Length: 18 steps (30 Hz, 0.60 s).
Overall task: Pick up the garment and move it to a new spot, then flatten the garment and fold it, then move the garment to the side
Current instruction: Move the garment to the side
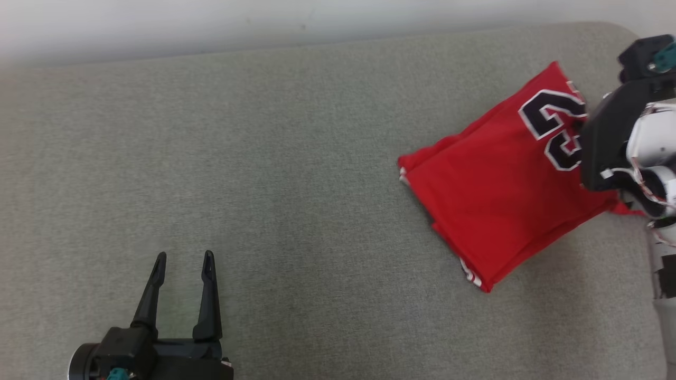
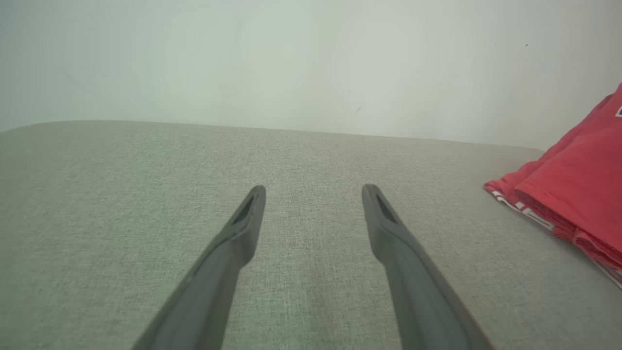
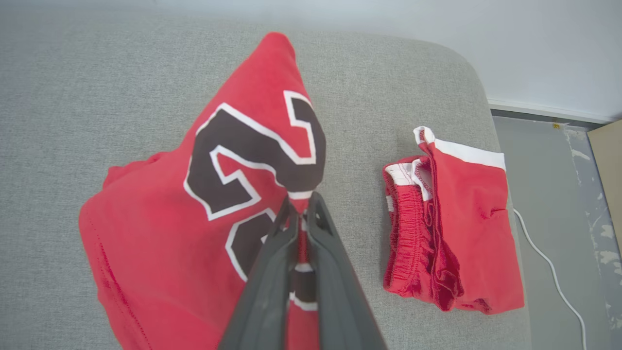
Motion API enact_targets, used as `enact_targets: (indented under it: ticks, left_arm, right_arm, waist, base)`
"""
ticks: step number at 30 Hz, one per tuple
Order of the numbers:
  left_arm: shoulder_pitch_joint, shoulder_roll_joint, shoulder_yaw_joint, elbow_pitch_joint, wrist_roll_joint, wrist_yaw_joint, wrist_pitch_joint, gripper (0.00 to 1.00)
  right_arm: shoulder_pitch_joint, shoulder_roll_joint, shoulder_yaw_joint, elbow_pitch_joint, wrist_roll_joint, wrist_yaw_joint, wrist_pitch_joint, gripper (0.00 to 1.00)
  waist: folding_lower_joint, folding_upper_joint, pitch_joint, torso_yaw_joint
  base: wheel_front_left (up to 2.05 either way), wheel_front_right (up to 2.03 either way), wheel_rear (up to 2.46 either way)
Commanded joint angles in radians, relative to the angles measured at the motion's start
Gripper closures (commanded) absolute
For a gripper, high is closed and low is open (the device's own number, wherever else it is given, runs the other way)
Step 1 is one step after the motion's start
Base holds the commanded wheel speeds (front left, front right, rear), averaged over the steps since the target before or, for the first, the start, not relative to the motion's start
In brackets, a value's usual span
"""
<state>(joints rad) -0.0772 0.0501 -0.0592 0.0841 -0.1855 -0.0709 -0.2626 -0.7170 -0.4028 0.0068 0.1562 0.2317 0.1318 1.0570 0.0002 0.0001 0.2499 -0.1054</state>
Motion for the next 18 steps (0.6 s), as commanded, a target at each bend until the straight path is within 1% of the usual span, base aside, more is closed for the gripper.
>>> enact_targets:
  ticks: [1, 7, 10, 14, 18]
  left_arm:
    - [-0.013, 0.000, 0.002, -0.002, -0.001, -0.003, -0.002, 0.00]
    - [-0.032, 0.001, 0.010, -0.007, 0.025, -0.016, -0.002, 0.00]
    - [-0.036, 0.004, 0.012, -0.007, 0.031, -0.020, -0.002, 0.00]
    - [-0.049, 0.011, 0.011, -0.007, 0.042, -0.029, -0.002, 0.00]
    - [-0.059, 0.019, 0.004, -0.018, 0.055, -0.035, -0.002, 0.00]
  right_arm:
    - [-0.012, -0.012, -0.017, -0.004, -0.018, -0.003, 0.005, 1.00]
    - [-0.046, -0.049, -0.097, -0.009, -0.063, -0.003, -0.001, 1.00]
    - [-0.055, -0.063, -0.120, -0.006, -0.083, -0.003, -0.011, 1.00]
    - [-0.068, -0.070, -0.182, 0.004, -0.123, -0.003, -0.025, 1.00]
    - [-0.084, -0.093, -0.253, 0.006, -0.165, -0.003, -0.051, 1.00]
  waist:
    - [-0.0002, -0.0001, 0.033, -0.031]
    - [-0.0002, -0.0001, 0.075, -0.053]
    - [-0.0002, -0.0001, 0.086, -0.055]
    - [-0.0002, -0.0001, 0.113, -0.053]
    - [-0.0002, -0.0001, 0.146, -0.047]
  base:
    - [0.00, 0.00, 0.00]
    - [0.00, 0.00, 0.00]
    - [0.00, 0.00, 0.00]
    - [0.00, 0.00, 0.00]
    - [0.00, 0.00, 0.00]
